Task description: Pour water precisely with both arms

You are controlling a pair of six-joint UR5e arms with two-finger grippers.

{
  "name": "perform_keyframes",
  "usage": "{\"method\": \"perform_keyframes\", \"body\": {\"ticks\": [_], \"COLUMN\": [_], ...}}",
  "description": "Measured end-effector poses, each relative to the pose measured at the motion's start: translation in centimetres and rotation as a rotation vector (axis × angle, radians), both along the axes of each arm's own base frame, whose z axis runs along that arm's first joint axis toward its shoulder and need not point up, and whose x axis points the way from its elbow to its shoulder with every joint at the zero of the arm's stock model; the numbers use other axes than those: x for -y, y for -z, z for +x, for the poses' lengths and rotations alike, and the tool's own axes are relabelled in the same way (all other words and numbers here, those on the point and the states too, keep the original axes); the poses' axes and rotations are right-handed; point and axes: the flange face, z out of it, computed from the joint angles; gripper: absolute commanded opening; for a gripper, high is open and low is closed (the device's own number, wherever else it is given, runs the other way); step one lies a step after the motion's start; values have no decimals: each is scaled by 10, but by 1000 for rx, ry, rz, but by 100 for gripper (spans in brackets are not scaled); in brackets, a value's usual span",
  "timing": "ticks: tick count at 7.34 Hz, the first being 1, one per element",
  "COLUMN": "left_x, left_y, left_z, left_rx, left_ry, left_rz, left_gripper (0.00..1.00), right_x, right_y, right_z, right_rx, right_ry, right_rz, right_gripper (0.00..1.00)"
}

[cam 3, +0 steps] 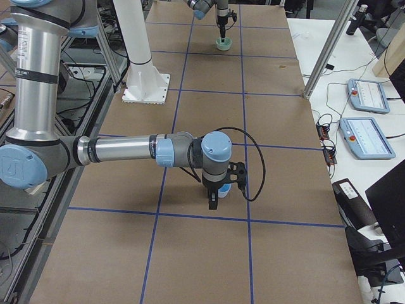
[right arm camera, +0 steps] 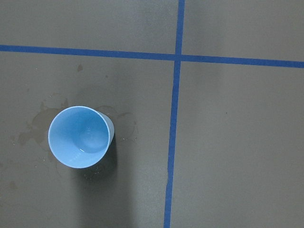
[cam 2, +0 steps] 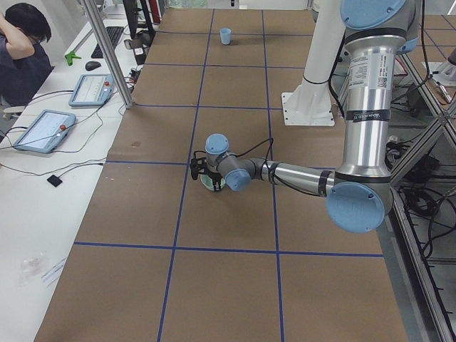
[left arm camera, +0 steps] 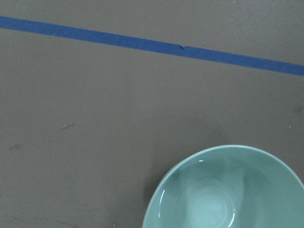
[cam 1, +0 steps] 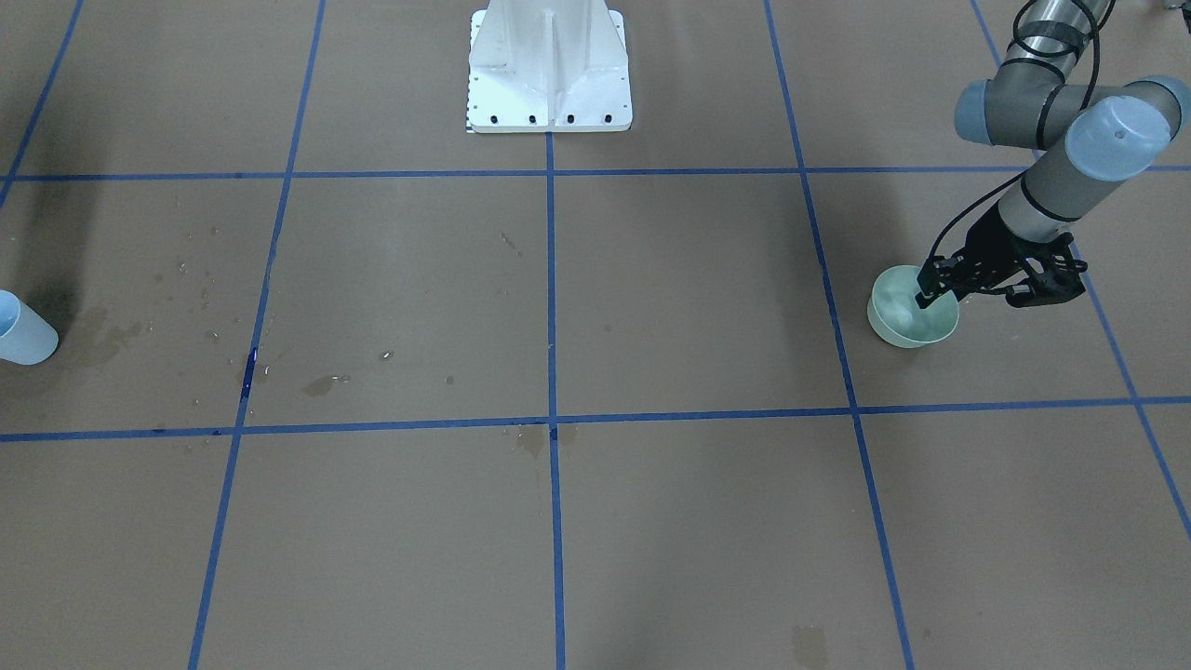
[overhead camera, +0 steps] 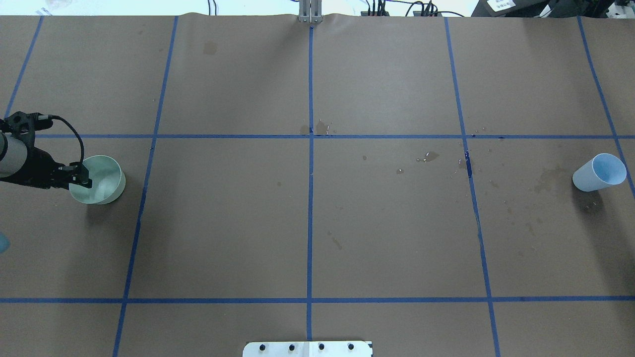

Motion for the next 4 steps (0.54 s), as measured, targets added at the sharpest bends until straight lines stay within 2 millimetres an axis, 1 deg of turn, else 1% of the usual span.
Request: {"method": "perform_keyframes", "body": {"ticks": [2, 3, 4], "left_x": [-2, -3, 0], "left_y": [2, 7, 14], "left_z": [-2, -5, -13], "left_rx": [-8, -27, -56], "left_ry": [-6, -17, -25], "left_rz": [-7, -22, -41], "left_gripper": [0, 0, 0], "right_x": [0, 0, 1], "right_y": [-1, -1, -1], "right_z": [0, 0, 0], "right_rx": [0, -3, -6], "right_ry": [0, 0, 0], "right_rz": [-3, -2, 0], "right_gripper": [100, 100, 100]}}
